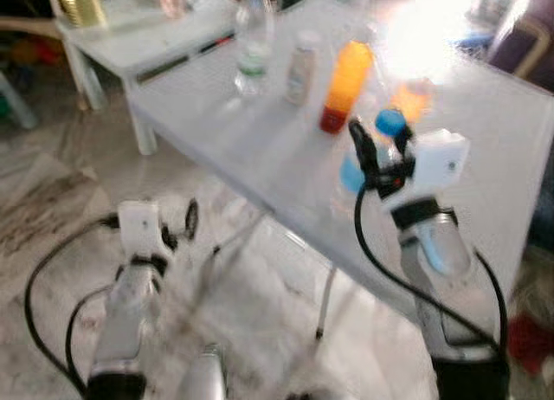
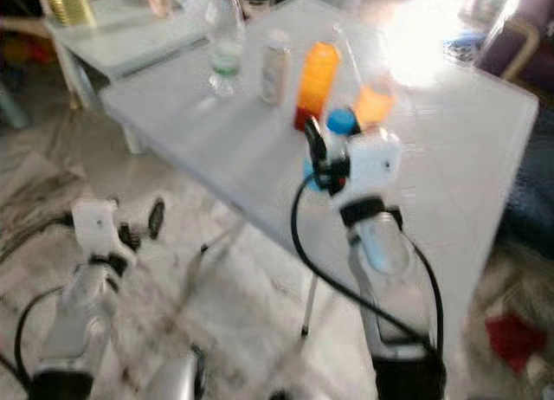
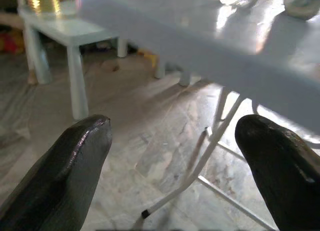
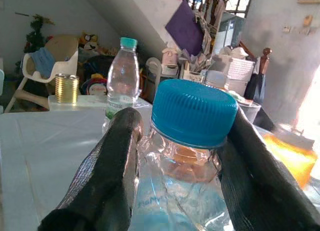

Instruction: Restocking fridge

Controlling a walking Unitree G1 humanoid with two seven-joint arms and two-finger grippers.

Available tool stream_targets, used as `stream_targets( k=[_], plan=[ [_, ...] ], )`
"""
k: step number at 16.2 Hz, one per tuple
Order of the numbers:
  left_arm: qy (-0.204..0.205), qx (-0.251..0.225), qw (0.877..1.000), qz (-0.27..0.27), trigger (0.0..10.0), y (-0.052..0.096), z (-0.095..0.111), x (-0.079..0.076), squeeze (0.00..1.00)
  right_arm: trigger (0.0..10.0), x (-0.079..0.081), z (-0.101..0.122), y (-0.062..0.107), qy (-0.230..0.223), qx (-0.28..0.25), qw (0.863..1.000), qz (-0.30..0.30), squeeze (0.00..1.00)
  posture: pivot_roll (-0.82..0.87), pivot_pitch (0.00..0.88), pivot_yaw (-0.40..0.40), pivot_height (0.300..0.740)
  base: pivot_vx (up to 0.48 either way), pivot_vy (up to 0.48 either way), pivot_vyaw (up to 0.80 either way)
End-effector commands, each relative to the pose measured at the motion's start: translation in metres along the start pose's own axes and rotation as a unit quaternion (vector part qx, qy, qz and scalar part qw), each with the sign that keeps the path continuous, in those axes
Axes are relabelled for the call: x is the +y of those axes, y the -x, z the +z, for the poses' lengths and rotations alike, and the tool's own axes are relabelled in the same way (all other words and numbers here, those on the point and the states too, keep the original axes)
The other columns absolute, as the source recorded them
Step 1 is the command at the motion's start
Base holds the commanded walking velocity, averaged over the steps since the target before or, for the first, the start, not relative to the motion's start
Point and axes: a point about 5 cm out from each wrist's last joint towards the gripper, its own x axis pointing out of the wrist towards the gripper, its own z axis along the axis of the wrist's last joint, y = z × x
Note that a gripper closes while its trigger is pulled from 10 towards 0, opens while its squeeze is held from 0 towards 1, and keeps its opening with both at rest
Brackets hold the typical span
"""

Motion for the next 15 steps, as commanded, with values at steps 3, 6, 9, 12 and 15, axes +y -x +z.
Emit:
stream_targets(
  k=[3, 6, 9, 12, 15],
  plan=[
    [-0.009, 0.010, 1.000, 0.006, 10.0, 0.005, -0.009, 0.002, 0.00, 10.0, 0.004, -0.030, 0.009, 0.002, 0.063, 0.998, 0.016, 0.00, 0.06, 0.064, -0.107, 0.740, 0.000, 0.000, 0.79],
    [-0.016, 0.001, 1.000, 0.019, 10.0, 0.000, -0.005, 0.007, 0.00, 10.0, 0.015, -0.022, 0.001, -0.006, 0.032, 0.999, 0.042, 0.00, 0.06, 0.061, -0.095, 0.740, 0.000, 0.000, 0.79],
    [-0.029, -0.003, 0.999, 0.030, 10.0, -0.003, -0.003, 0.010, 0.00, 10.0, 0.021, -0.013, -0.005, -0.023, 0.008, 0.998, 0.056, 0.00, 0.06, 0.058, -0.085, 0.740, 0.000, 0.000, 0.79],
    [-0.039, 0.000, 0.998, 0.040, 10.0, -0.003, -0.006, 0.012, 0.00, 10.0, 0.025, -0.006, -0.012, -0.039, -0.012, 0.997, 0.069, 0.00, 0.06, 0.057, -0.082, 0.740, 0.000, 0.000, 0.79],
    [-0.042, 0.000, 0.998, 0.047, 10.0, -0.001, -0.006, 0.017, 0.00, 10.0, 0.025, -0.008, -0.014, -0.041, -0.011, 0.997, 0.070, 0.00, 0.06, 0.057, -0.082, 0.740, 0.000, 0.000, 0.79]
  ],
)
